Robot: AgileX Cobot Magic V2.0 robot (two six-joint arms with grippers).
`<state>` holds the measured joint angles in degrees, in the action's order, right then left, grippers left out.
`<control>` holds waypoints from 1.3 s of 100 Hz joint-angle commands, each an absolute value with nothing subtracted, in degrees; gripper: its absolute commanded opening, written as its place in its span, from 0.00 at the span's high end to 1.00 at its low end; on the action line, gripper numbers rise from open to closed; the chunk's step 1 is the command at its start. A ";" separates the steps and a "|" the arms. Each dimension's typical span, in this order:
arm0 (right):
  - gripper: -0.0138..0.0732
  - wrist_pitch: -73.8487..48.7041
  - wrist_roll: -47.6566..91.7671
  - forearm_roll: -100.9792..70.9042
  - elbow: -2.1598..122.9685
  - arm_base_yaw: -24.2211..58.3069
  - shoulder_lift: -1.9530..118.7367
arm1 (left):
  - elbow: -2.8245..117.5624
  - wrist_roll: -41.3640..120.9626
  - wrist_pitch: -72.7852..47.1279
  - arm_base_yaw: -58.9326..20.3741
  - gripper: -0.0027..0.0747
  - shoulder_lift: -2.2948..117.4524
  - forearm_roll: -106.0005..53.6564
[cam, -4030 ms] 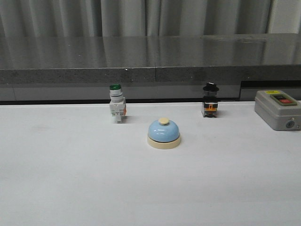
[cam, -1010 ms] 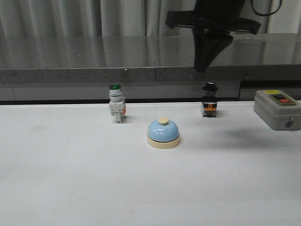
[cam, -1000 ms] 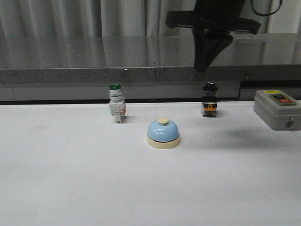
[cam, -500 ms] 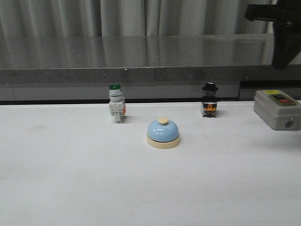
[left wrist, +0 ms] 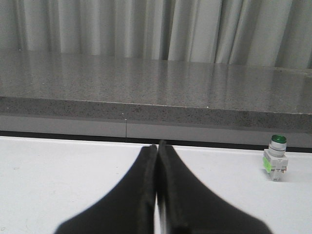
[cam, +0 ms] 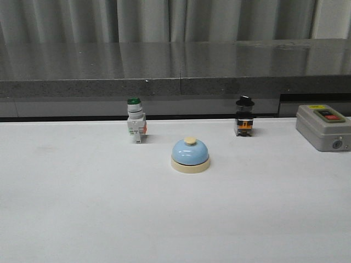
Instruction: Place and press bell with both arms
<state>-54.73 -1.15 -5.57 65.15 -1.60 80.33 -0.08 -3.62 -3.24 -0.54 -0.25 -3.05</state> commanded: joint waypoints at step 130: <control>0.92 -19.65 -0.85 -3.57 24.64 -1.97 12.27 | -2.51 -3.94 1.51 -0.90 0.99 -2.00 -3.60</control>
